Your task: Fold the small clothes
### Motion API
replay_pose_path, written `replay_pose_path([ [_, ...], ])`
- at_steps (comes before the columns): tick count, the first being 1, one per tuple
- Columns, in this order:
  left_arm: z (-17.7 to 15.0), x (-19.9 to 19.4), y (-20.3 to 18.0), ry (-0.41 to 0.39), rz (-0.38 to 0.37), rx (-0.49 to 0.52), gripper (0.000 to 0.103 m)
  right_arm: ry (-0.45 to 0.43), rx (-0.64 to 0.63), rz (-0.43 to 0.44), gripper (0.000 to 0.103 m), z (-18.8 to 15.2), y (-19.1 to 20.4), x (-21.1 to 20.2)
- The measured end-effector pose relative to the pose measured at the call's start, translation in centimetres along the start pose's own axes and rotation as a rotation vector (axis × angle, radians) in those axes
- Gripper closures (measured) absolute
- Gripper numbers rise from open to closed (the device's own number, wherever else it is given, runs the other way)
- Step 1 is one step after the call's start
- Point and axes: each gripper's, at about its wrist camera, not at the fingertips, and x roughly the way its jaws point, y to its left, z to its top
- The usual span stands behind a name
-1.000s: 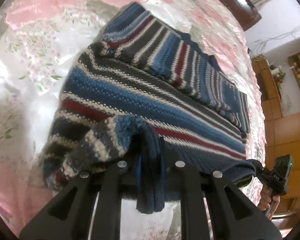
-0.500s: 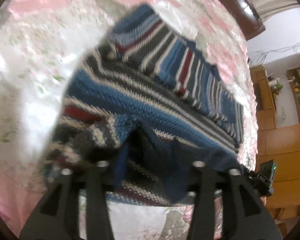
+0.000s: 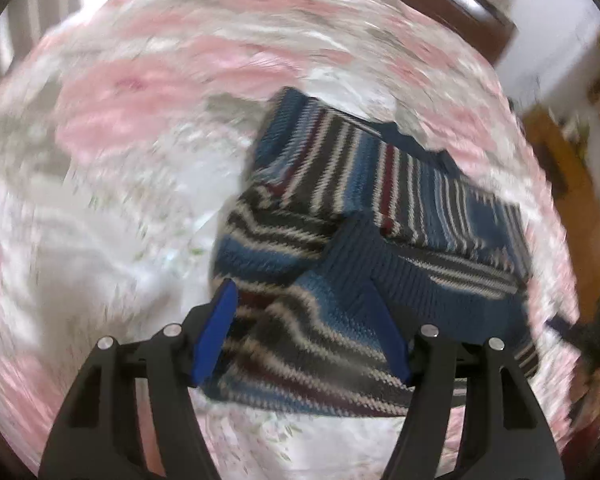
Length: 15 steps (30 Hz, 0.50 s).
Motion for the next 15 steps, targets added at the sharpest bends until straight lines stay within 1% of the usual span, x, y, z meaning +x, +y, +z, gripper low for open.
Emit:
replay_pose_path([
  [1,0.4,0.6,-1.1,0.008,0.006,0.057,0.033,-0.001,-0.009,0.002,0.041,0.1,0.2,0.0],
  [2,0.6,1.1,-2.1,0.015,0.014,0.105,0.033,0.0,-0.018,0.001,0.04,0.2,0.3,0.1],
  [6,1.0,3.5,-4.7,0.065,0.024,0.231,0.03,0.014,-0.037,-0.003,0.037,0.4,0.4,0.8],
  [11,1.2,6.4,-5.6,0.132,0.025,0.267,0.03,0.074,-0.098,-0.027,0.033,0.8,0.5,2.5],
  [15,1.1,7.7,-5.8,0.153,0.019,0.295,0.03,0.101,-0.15,-0.042,0.03,1.4,0.9,4.1],
])
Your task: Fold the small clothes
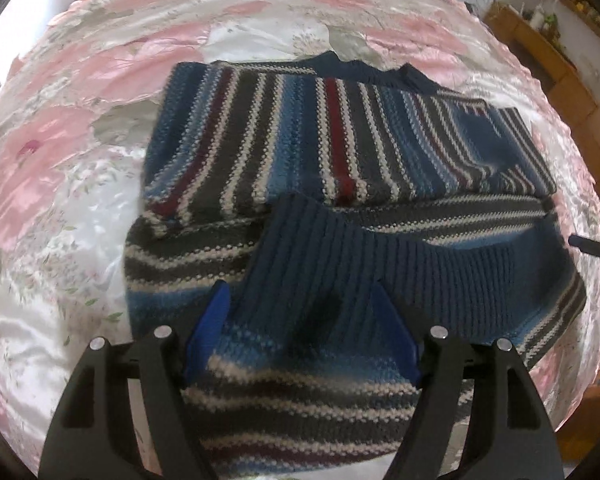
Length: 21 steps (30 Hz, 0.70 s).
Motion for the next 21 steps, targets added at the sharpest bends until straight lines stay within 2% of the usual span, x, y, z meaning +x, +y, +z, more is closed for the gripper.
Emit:
replay_pose_path([
  [5,0.1,1.3,0.4,0.025,0.004,-0.002,0.03,0.048,-0.044,-0.012,0.028,0.9,0.3,2.1],
  [12,-0.2,2.3,0.0,0.037,0.018,0.038,0.03,0.092,-0.142,-0.035,0.027,0.3,2.1,4.0],
  [15,-0.2,2.4,0.0,0.039,0.022,0.033,0.033,0.092,-0.175,-0.074,0.036,0.1,2.6,4.2],
  [17,-0.2,2.3,-0.1,0.036,0.027,0.035,0.044,0.09,-0.197,-0.103,0.051,0.1,2.9,4.2],
  [18,-0.2,2.3,-0.1,0.037,0.024,0.035,0.047,0.089,-0.204,-0.116,0.054,0.0,3.0,4.2],
  [20,-0.2,2.3,-0.4,0.033,0.029,0.039,0.068,0.083,-0.211,-0.124,0.073,-0.1,3.1,4.0],
  [21,-0.3,2.2,-0.5,0.032,0.026,0.041,0.072,0.077,-0.217,-0.131,0.077,-0.1,3.1,3.9],
])
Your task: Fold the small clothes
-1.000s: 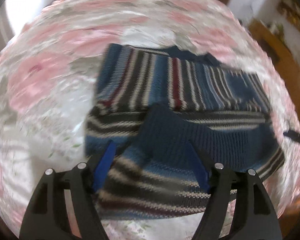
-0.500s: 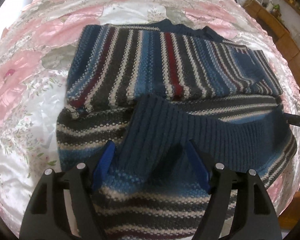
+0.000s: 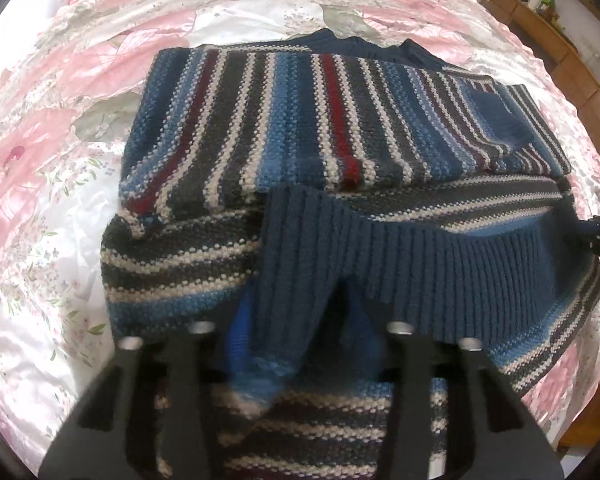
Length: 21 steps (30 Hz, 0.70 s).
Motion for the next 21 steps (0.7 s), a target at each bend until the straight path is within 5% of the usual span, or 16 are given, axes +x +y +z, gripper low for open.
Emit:
replay_pose_path([
  [2,-0.2,-0.3,-0.3,-0.007,-0.02,-0.009,0.084,-0.011,-0.003,0.003,0.089,-0.2,0.0,-0.4],
  [11,-2.8,-3.3,-0.6,-0.093,-0.097,-0.036,0.086,-0.102,-0.006,0.054,0.092,-2.3,0.5,-3.5],
  [16,-4.1,-2.4,-0.8,-0.068,-0.109,-0.032,0.086,-0.034,0.02,0.024,0.093,-3.0,0.2,-1.2],
  [21,-3.6,-3.3,0.0,-0.098,-0.107,-0.064,0.088,-0.078,0.05,0.04,0.093,-2.2,-0.1,-2.5],
])
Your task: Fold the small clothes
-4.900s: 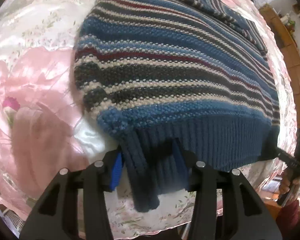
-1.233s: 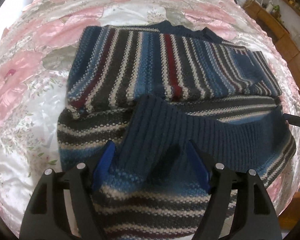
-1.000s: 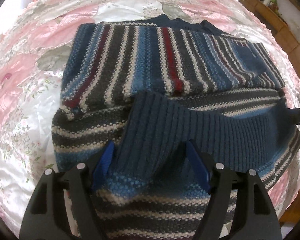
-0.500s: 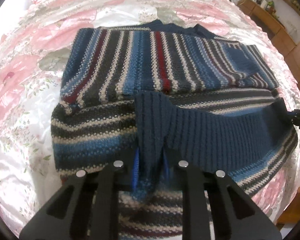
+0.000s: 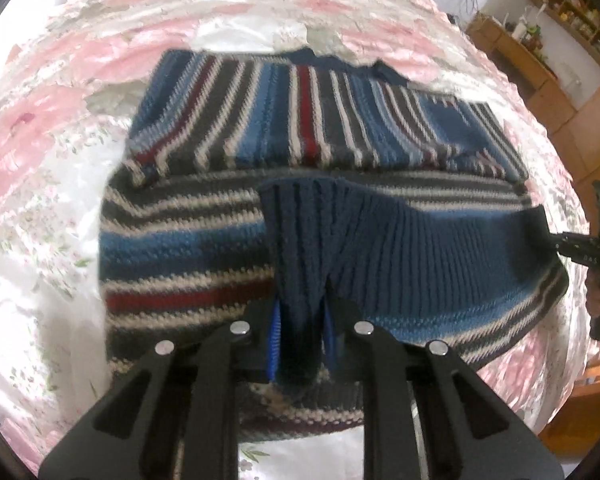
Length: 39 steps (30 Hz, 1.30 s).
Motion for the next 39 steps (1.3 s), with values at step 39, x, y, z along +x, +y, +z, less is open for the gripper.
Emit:
replay_pose_path([
  [39,18.3,1.9,2.8,-0.26,0.117,-0.146,0.088,-0.236,0.093,-0.153,0.094,21.0,-1.1,0.5],
])
